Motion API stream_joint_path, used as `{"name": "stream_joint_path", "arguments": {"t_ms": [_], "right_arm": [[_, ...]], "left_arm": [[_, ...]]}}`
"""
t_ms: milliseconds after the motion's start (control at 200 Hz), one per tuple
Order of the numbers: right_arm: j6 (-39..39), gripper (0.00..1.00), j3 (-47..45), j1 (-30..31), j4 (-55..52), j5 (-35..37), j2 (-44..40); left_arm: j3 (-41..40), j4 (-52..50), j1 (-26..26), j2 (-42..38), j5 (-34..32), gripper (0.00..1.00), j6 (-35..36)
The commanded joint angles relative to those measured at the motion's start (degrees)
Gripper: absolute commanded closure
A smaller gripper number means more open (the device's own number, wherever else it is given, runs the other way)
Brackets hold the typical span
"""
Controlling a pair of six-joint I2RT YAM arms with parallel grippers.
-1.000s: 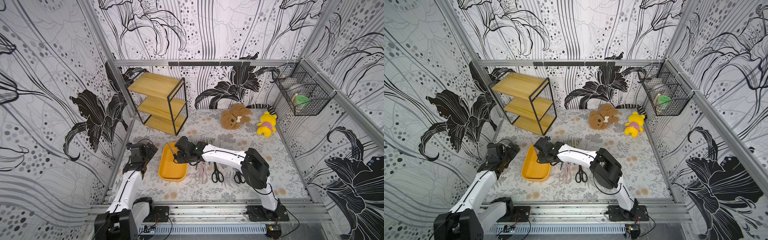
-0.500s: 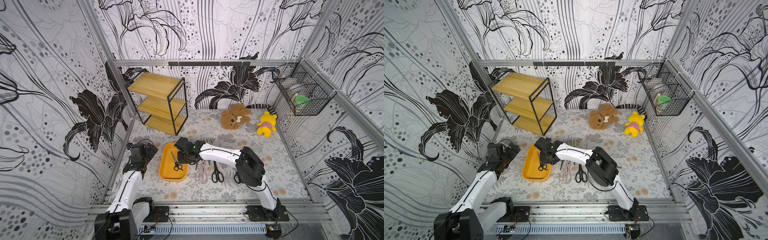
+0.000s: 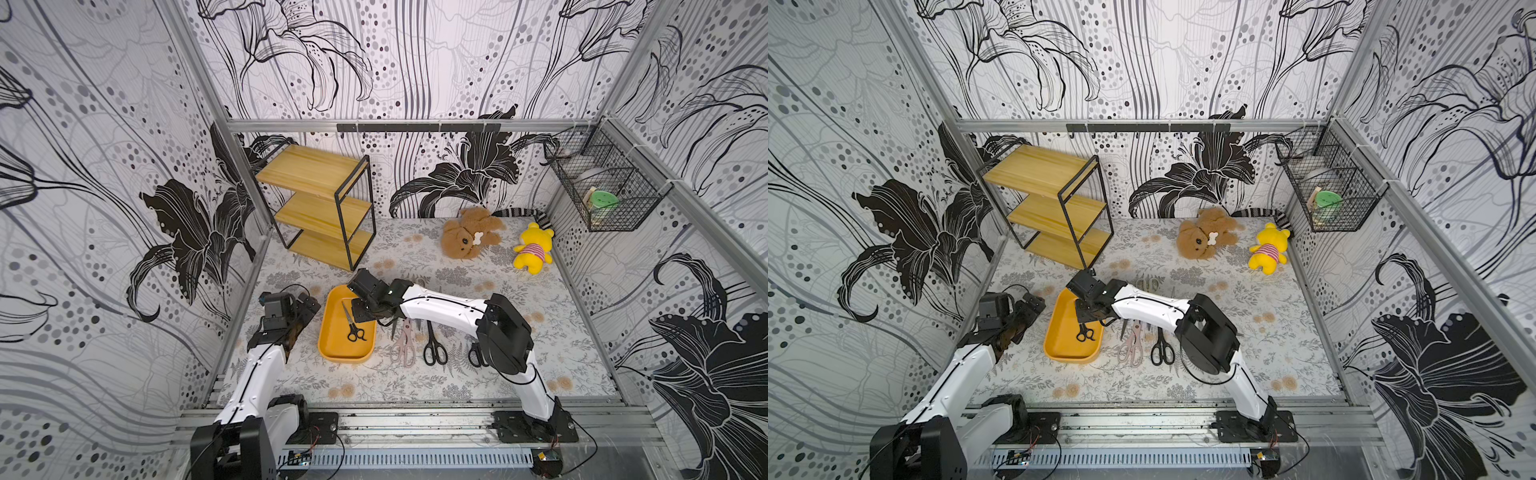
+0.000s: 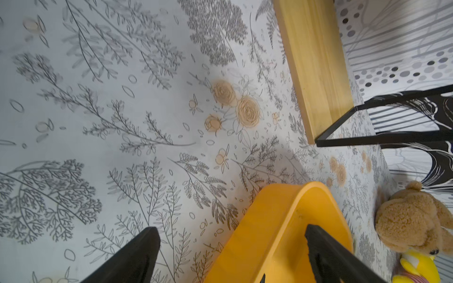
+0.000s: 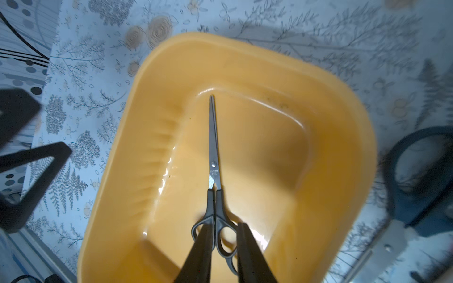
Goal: Put the scissors into the storage box
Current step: Adjust the storage box at the center of the board.
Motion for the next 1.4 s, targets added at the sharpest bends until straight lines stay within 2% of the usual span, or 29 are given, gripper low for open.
{"name": "stream_joint_path", "arguments": {"t_ms": [0,155,355,611,721,816,1011,1251,1397], "right_arm": [[-6.9,0.77,-2.5,-1.4,0.8,5.2,-7.1],[-7.3,0.77,-10.8,-5.5,1.3,5.2,-12.7],[-7.2,0.76,-18.6,-11.0,0.7,3.6,-16.4],[-7.8,0.76,-18.1,-13.4,-2.0,2.9,-13.4],[-7.7,0.76,-17.1,-13.7,-1.6,1.5,-11.4],[-7.6,0.76,-14.9,-13.7,-1.8,0.4,-8.9],[-5.9,0.76,-10.0,-13.7,-3.3,0.7,-4.2],[-1.2,0.71,-4.3,-13.7,-6.5,4.1,0.8],[0.9,0.71,-2.8,-13.7,-7.4,5.2,2.0]], "left_arm": [[-1.4,-1.9,-0.4,-1.9,4.7,0.02,-1.7],[-2.8,-3.3,-3.8,-4.0,6.7,0.02,-5.1],[-5.4,-0.8,-10.8,-6.8,6.9,0.02,-13.4],[-6.1,4.8,-20.5,-6.5,3.6,0.02,-22.2],[-4.6,6.0,-23.4,-5.1,2.0,0.02,-23.8],[-1.4,2.6,-23.5,-5.1,-0.9,0.02,-21.6],[6.4,-6.6,-22.1,-6.3,-11.6,0.02,-12.0],[6.7,-2.7,-15.1,-4.7,-8.8,0.02,-9.5],[6.6,-0.1,-13.6,-3.0,-7.3,0.02,-9.5]]}}
